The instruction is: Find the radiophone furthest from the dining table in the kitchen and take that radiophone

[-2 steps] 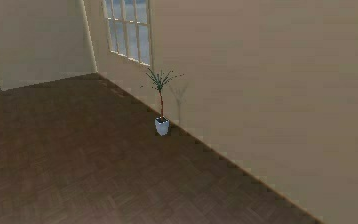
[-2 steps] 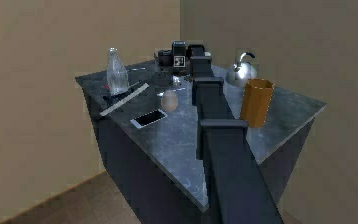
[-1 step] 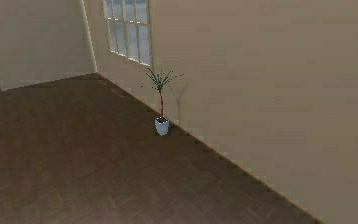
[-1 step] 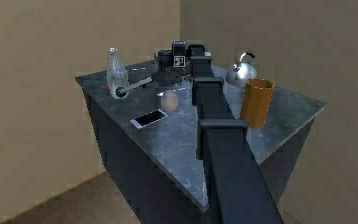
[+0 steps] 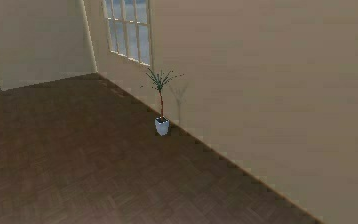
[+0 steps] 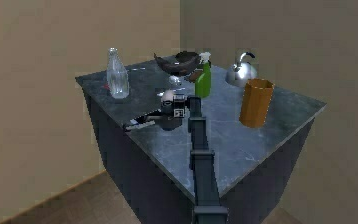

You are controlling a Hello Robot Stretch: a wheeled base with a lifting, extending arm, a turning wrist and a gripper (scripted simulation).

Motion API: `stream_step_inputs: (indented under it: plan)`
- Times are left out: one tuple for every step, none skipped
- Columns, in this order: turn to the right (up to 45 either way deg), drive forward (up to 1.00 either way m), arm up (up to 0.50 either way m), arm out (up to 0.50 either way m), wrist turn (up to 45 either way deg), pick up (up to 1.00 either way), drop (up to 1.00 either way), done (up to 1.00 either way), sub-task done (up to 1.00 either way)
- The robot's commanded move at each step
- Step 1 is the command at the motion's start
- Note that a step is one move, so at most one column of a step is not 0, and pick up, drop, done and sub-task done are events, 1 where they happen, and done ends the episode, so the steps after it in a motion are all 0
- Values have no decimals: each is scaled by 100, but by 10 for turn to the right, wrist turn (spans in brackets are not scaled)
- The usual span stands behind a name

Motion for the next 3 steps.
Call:
stream_step_inputs:
  plan:
    - [0, 0, 0, 0, 0, 100, 0, 0, 0]
    - [0, 0, 10, 0, 0, 0, 0, 0, 0]
    - [0, 0, 0, 0, 0, 0, 0, 100, 0]
